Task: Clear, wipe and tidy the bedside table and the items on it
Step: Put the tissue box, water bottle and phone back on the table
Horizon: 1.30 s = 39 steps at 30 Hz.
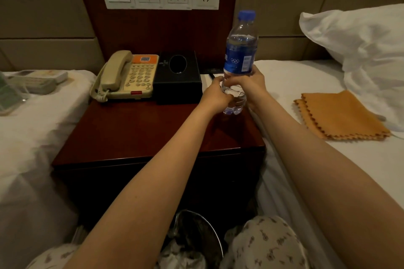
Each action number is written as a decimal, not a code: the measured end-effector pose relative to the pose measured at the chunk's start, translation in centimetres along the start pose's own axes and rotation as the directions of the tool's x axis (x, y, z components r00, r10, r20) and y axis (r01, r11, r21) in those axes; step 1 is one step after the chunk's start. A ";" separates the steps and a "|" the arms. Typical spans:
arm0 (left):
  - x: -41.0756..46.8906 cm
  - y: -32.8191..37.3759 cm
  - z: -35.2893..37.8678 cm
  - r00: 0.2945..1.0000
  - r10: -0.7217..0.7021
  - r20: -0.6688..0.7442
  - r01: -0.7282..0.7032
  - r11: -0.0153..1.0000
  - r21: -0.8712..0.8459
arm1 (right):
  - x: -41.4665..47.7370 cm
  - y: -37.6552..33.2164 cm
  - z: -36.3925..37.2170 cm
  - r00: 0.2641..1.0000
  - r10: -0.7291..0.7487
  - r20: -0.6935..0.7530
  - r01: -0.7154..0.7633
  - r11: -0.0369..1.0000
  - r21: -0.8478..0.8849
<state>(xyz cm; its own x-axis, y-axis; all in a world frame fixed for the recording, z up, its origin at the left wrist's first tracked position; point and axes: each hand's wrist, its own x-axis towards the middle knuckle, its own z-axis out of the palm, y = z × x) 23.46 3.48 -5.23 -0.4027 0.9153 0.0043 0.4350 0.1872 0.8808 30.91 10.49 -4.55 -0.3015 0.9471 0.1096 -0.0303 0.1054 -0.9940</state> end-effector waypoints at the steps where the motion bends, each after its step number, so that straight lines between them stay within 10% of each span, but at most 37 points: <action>1: 0.0 -0.1 0.0 1.000 -0.004 0.006 0.004 1.000 -0.004 | -0.1 0.0 0.0 1.000 -0.009 -0.003 0.009 1.000 -0.015; 16: -1.9 -0.7 -2.6 0.998 -0.029 -0.062 0.028 0.999 -0.019 | -4.9 2.2 2.4 0.936 -0.077 -0.344 0.051 0.995 -0.083; 39: -9.5 -11.5 -24.0 0.833 -0.220 -0.507 0.203 0.975 -0.088 | -9.2 -0.9 22.4 0.949 0.032 0.313 0.016 0.989 -0.150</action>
<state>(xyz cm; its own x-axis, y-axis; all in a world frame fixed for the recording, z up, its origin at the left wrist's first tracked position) 3.00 -15.95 -4.04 -0.8397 0.5408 0.0505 0.2714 0.3372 0.9015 12.39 -5.07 -4.72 -0.5855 0.8076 0.0710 0.1082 0.1646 -0.9804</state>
